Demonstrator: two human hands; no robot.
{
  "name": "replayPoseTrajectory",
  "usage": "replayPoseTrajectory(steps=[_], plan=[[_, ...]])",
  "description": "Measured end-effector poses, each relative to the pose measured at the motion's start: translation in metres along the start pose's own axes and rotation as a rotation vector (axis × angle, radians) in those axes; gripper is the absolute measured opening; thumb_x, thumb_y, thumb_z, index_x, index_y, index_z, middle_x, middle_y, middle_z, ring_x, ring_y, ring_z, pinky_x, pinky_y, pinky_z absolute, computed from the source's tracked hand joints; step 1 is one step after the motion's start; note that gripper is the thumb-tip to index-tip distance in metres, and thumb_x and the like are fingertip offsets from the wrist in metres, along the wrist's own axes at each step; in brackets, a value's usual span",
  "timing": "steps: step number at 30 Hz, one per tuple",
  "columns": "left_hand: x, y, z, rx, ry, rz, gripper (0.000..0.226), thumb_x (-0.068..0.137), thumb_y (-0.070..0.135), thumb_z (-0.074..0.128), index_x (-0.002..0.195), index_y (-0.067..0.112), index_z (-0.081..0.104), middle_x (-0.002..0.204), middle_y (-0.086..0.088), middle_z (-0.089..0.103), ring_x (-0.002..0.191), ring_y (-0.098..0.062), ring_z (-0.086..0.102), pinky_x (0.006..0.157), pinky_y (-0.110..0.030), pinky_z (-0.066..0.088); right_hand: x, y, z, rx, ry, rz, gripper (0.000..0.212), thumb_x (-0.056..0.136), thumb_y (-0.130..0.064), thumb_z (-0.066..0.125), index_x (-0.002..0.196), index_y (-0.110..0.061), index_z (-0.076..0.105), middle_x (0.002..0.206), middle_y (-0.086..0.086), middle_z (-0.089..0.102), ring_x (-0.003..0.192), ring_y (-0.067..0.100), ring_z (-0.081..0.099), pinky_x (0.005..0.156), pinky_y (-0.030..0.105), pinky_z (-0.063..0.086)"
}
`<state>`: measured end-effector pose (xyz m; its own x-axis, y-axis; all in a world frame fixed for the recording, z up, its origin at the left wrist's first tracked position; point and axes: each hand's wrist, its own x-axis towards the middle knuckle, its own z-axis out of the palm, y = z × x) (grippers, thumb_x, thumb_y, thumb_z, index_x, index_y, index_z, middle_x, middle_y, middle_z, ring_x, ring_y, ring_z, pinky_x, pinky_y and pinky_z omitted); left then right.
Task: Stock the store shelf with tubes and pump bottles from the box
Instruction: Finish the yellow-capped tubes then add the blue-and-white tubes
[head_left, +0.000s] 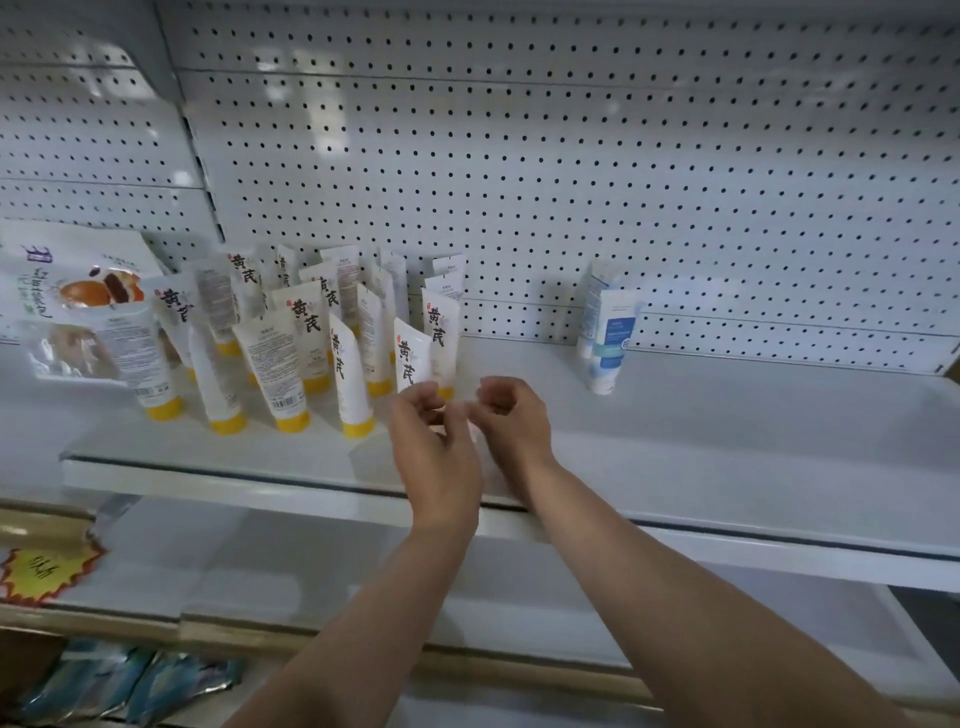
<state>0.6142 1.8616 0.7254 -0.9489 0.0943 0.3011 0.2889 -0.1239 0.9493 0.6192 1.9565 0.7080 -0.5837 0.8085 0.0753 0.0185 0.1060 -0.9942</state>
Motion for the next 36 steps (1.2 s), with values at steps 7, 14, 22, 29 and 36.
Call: replayPoseTrajectory(steps=[7, 14, 22, 29, 36], plan=[[-0.007, -0.006, 0.076, 0.005, -0.299, 0.037, 0.025, 0.090, 0.018, 0.069, 0.113, 0.015, 0.058, 0.107, 0.002, 0.058, 0.085, -0.001, 0.055, 0.074, -0.009, 0.044, 0.024, 0.005, -0.080, 0.031, 0.346, -0.055, 0.020, 0.084, -0.019, 0.077, 0.101, -0.018, 0.066, 0.089, -0.001, 0.071, 0.088, 0.020, 0.069, 0.089, 0.035, 0.055], [0.010, -0.019, 0.144, 0.051, -0.518, -0.142, 0.037, 0.091, 0.030, 0.068, 0.123, 0.014, 0.060, 0.114, 0.000, 0.064, 0.101, -0.010, 0.059, 0.096, -0.026, 0.047, 0.069, 0.012, -0.141, -0.088, 0.452, -0.012, 0.053, 0.080, -0.032, 0.081, 0.124, -0.017, 0.057, 0.113, -0.001, 0.062, 0.102, 0.014, 0.060, 0.093, 0.025, 0.046], [0.031, -0.028, 0.185, 0.143, -0.537, -0.186, 0.036, 0.093, 0.028, 0.062, 0.127, 0.016, 0.064, 0.122, -0.002, 0.067, 0.108, -0.016, 0.063, 0.098, -0.031, 0.047, 0.101, 0.018, -0.165, -0.194, 0.067, -0.020, 0.058, 0.084, -0.026, 0.077, 0.138, -0.023, 0.057, 0.121, 0.000, 0.069, 0.110, 0.013, 0.065, 0.093, 0.028, 0.052], [0.040, -0.038, 0.179, 0.125, -0.469, -0.164, 0.026, 0.095, 0.025, 0.058, 0.118, 0.015, 0.068, 0.107, 0.003, 0.067, 0.095, -0.011, 0.060, 0.078, -0.016, 0.040, 0.120, 0.030, -0.149, -0.318, 0.084, -0.025, 0.044, 0.071, -0.040, 0.084, 0.109, -0.026, 0.068, 0.101, -0.003, 0.073, 0.092, 0.017, 0.069, 0.091, 0.043, 0.055], [0.054, -0.056, 0.157, 0.225, -0.322, -0.112, 0.026, 0.094, 0.027, 0.060, 0.118, 0.018, 0.065, 0.113, 0.002, 0.067, 0.097, -0.009, 0.057, 0.083, -0.018, 0.038, 0.145, 0.027, -0.099, -0.327, 0.057, -0.017, 0.041, 0.070, -0.032, 0.088, 0.103, -0.023, 0.065, 0.100, -0.005, 0.074, 0.093, 0.015, 0.070, 0.091, 0.036, 0.055]])
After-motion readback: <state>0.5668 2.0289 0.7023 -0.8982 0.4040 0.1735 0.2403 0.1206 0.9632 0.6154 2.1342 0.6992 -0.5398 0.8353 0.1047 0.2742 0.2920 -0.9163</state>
